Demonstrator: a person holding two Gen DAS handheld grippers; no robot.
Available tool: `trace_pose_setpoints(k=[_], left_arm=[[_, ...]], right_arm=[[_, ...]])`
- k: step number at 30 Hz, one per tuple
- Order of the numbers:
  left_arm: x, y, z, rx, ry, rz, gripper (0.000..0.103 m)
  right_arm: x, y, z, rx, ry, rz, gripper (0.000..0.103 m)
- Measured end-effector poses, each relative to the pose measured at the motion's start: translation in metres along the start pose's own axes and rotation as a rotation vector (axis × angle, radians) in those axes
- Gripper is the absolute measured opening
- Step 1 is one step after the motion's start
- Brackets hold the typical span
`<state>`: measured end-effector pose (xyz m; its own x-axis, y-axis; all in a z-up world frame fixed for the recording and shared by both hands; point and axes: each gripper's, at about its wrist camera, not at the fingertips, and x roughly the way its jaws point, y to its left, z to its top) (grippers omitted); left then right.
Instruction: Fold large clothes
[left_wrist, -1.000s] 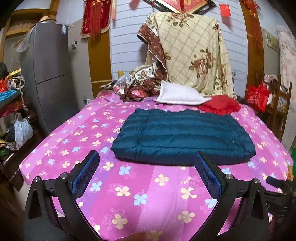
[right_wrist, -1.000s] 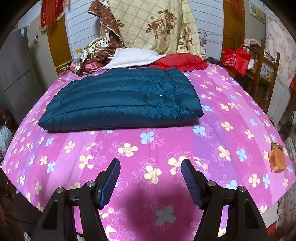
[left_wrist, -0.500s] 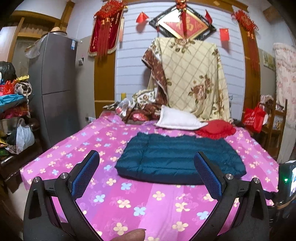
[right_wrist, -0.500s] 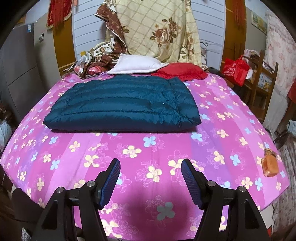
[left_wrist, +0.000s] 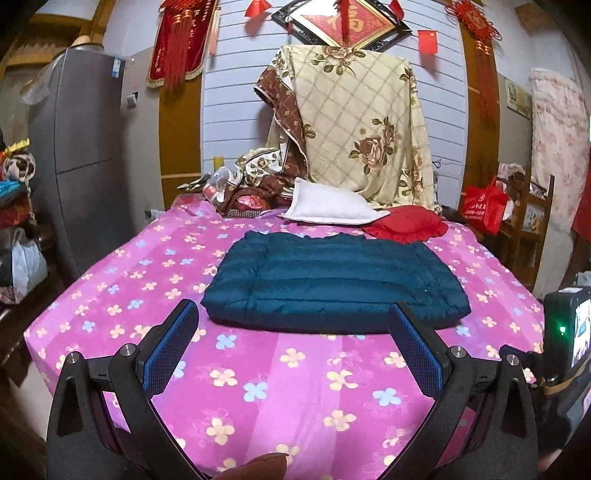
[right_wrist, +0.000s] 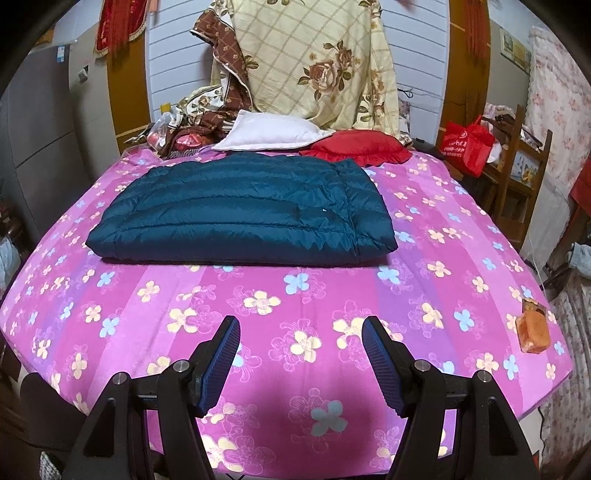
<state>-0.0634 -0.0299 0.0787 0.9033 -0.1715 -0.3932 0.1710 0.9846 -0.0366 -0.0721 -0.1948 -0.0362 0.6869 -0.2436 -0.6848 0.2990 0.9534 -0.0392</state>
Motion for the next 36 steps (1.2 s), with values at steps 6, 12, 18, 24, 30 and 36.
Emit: trace_pose_setpoints(k=[6, 12, 18, 24, 30, 36], left_arm=[[0.007, 0.003, -0.004, -0.023, 0.046, -0.025, 0.102], [0.017, -0.001, -0.010, 0.002, 0.091, 0.000, 0.102], [0.022, -0.004, -0.016, 0.006, 0.121, -0.007, 0.102], [0.027, -0.007, -0.020, 0.015, 0.148, -0.008, 0.102], [0.032, -0.009, -0.023, 0.024, 0.169, -0.005, 0.102], [0.036, -0.008, -0.026, 0.025, 0.181, -0.006, 0.102]], right_arm=[[0.002, 0.001, -0.001, -0.007, 0.012, -0.001, 0.066], [0.006, 0.005, -0.004, -0.013, 0.025, -0.002, 0.066], [0.009, 0.005, -0.005, -0.011, 0.034, -0.002, 0.066], [0.010, 0.004, -0.006, -0.003, 0.039, -0.006, 0.066], [0.012, 0.003, -0.007, -0.007, 0.038, -0.009, 0.067], [0.013, 0.003, -0.006, -0.001, 0.040, -0.013, 0.067]])
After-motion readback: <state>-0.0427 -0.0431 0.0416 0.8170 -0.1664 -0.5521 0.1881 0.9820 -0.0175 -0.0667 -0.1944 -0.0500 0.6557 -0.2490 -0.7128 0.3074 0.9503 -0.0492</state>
